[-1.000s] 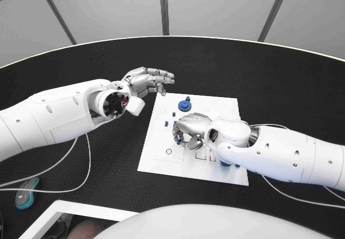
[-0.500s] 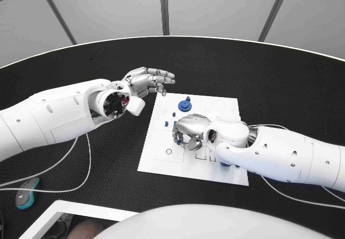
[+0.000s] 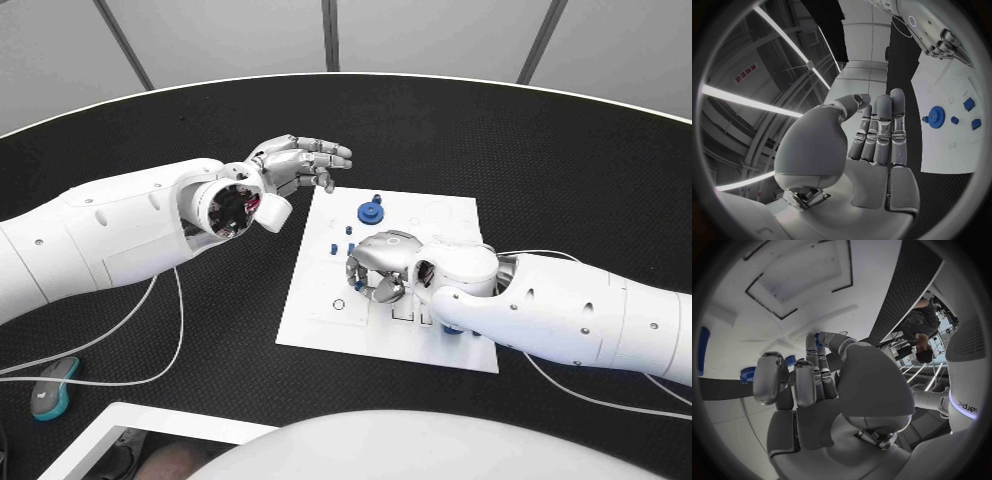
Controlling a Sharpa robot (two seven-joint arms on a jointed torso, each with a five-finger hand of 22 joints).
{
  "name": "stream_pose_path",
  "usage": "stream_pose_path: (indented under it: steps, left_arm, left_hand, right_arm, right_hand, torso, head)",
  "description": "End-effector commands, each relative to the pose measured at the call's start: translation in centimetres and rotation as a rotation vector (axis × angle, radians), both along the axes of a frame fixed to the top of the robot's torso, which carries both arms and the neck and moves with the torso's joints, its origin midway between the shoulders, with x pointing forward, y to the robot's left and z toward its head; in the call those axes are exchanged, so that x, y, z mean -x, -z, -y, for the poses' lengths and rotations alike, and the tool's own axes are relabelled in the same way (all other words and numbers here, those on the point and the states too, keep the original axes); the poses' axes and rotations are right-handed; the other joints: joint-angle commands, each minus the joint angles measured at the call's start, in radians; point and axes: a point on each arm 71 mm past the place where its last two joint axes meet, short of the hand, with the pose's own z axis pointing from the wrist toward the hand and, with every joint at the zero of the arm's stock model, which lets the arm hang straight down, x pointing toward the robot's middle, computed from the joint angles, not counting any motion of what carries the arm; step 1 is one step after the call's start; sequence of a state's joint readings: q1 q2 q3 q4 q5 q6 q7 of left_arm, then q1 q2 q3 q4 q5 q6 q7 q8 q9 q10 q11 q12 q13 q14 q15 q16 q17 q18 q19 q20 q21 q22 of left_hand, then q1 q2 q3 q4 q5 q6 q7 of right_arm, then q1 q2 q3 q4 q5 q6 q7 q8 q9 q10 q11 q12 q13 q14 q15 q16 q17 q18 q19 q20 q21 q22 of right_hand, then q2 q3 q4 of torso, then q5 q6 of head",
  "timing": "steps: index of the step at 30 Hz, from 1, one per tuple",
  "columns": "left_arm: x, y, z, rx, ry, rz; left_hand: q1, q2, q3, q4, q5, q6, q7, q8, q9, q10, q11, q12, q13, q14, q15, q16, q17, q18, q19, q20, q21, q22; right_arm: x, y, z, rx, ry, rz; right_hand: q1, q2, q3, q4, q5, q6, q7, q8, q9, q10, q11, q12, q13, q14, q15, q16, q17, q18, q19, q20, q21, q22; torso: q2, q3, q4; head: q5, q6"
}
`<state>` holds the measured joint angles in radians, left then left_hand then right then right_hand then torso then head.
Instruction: Assemble the parts on the task board
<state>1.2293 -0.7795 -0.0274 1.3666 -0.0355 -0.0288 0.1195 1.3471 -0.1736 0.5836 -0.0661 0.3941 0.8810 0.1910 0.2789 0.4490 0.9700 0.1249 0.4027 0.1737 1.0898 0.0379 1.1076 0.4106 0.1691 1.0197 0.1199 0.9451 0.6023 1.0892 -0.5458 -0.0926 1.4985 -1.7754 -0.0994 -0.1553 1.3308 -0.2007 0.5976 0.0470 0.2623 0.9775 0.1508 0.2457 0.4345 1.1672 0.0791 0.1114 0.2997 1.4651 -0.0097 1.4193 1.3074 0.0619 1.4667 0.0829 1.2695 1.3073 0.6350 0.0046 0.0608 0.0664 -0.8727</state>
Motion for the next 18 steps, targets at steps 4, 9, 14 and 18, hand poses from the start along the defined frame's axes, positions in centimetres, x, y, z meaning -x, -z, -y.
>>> stream_pose_path:
  steps: [4,9,14,18]
  left_arm:
    - [-0.01,0.02,0.01,-0.001,0.002,-0.002]
    - [-0.04,0.03,-0.04,-0.001,0.001,-0.002]
    - [-0.04,0.04,-0.06,-0.001,0.002,-0.003]
    - [-0.06,0.06,-0.12,-0.002,0.002,-0.004]
  left_hand:
    - [0.002,0.003,-0.002,-0.005,0.003,0.001,0.006,-0.005,-0.001,-0.007,0.001,-0.004,-0.001,-0.005,0.000,-0.005,-0.001,0.017,-0.007,-0.002,0.003,0.001]
    - [0.001,0.004,-0.003,-0.004,0.003,0.001,0.006,-0.005,-0.001,-0.008,0.001,-0.004,-0.001,-0.005,0.000,-0.006,-0.001,0.017,-0.007,-0.001,0.003,0.001]
    - [0.001,0.004,-0.003,-0.004,0.003,0.001,0.006,-0.005,-0.001,-0.008,0.001,-0.004,-0.001,-0.005,0.000,-0.006,-0.001,0.017,-0.007,-0.001,0.003,0.001]
    - [0.002,0.005,-0.003,-0.004,0.003,0.000,0.006,-0.005,-0.002,-0.008,0.002,-0.004,-0.002,-0.005,0.000,-0.006,-0.002,0.017,-0.008,-0.001,0.004,0.001]
  right_arm:
    - [-0.05,-0.02,0.11,-0.006,0.001,0.004]
    - [-0.05,-0.10,0.23,-0.015,0.002,0.010]
    - [0.04,-0.26,0.44,-0.027,0.006,0.017]
    - [0.18,-0.48,0.73,-0.043,0.011,0.027]
  right_hand:
    - [-0.002,-0.020,-0.004,0.000,0.000,-0.019,0.005,-0.014,-0.005,-0.047,0.013,-0.028,-0.021,0.060,0.014,-0.006,0.051,0.007,0.007,0.012,-0.017,0.059]
    - [-0.004,-0.024,-0.004,0.000,0.000,-0.026,0.003,-0.020,-0.007,-0.058,0.014,-0.031,-0.025,0.059,0.016,-0.007,0.050,0.008,0.006,0.015,-0.021,0.057]
    - [-0.007,-0.032,-0.005,-0.001,-0.001,-0.046,-0.001,-0.033,-0.012,-0.078,0.015,-0.036,-0.031,0.059,0.017,-0.008,0.047,0.010,0.003,0.017,-0.032,0.051]
    - [-0.010,-0.037,-0.006,0.000,-0.001,-0.058,-0.006,-0.041,-0.014,-0.094,0.017,-0.038,-0.035,0.057,0.018,-0.010,0.044,0.012,0.001,0.019,-0.041,0.045]
  torso:
    - [0.001,0.0000,0.0010]
    - [0.000,0.0004,0.0007]
    - [0.001,0.0001,0.0004]
    - [0.000,0.0003,0.0005]
  head:
    - [-0.001,0.000]
    - [-0.001,0.000]
    - [-0.002,0.000]
    - [-0.003,0.000]
